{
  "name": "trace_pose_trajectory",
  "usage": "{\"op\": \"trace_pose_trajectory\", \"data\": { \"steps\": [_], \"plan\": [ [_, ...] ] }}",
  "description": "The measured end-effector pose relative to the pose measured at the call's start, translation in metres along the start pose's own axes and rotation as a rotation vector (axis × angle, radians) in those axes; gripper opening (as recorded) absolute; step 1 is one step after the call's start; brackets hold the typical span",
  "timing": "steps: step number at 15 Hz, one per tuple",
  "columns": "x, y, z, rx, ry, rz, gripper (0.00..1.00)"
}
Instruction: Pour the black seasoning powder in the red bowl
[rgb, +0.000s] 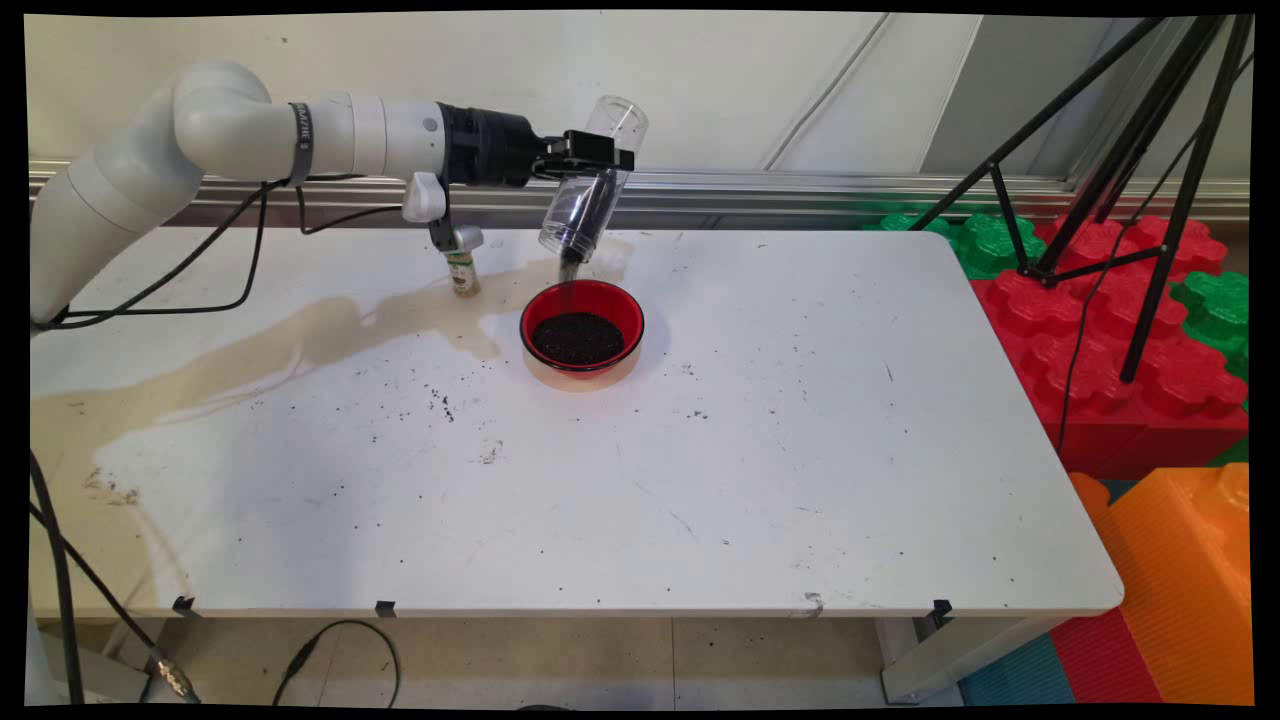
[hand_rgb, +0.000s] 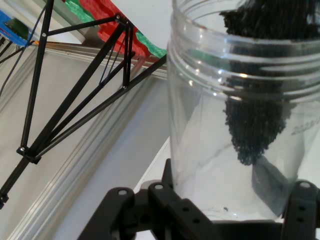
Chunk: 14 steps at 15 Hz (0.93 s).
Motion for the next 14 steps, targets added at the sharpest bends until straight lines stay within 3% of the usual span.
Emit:
{"op": "trace_pose_trajectory", "data": {
  "steps": [14],
  "plan": [
    [-0.0023,-0.0047,-0.0004,0.018,-0.019,0.092,0.00]
  ]
}}
